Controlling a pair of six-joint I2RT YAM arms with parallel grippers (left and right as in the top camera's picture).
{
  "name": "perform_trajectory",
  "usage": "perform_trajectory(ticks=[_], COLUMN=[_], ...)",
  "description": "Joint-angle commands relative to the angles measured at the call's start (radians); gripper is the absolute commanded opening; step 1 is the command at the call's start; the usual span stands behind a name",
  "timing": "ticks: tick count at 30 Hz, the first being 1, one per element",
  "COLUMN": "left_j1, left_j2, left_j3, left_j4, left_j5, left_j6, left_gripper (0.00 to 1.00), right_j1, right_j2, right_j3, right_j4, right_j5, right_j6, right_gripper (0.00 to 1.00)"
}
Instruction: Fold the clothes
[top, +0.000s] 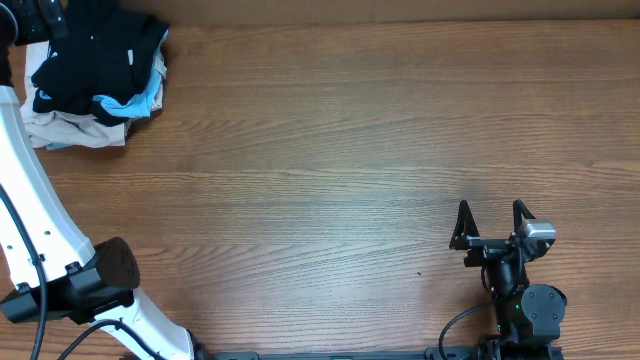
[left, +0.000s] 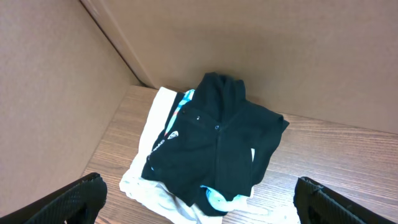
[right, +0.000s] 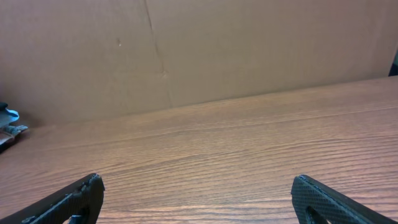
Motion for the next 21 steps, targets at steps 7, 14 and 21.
perform_trajectory(ticks=[7,14,21], left_j1=[-0.013,-0.013,-0.018], left_j2=[0.0,0.0,0.008], left_j3=[-0.002,-0.002,-0.002], left_j4=[0.0,0.0,0.0], left_j5=[0.004,0.004,0.003], left_j6=[-0.014,-0.014,-0.014], left_gripper=[1.0,1.0,1.0], right_j1=[0.008,0.008,0.008], right_j2=[-0.012,-0.012,-0.012], right_j3=[-0.01,-0.01,-0.01], right_j4=[0.005,0.005,0.005], right_j5=[0.016,0.016,0.016], right_j6=[0.0,0.0,0.0], right_gripper=[1.0,1.0,1.0])
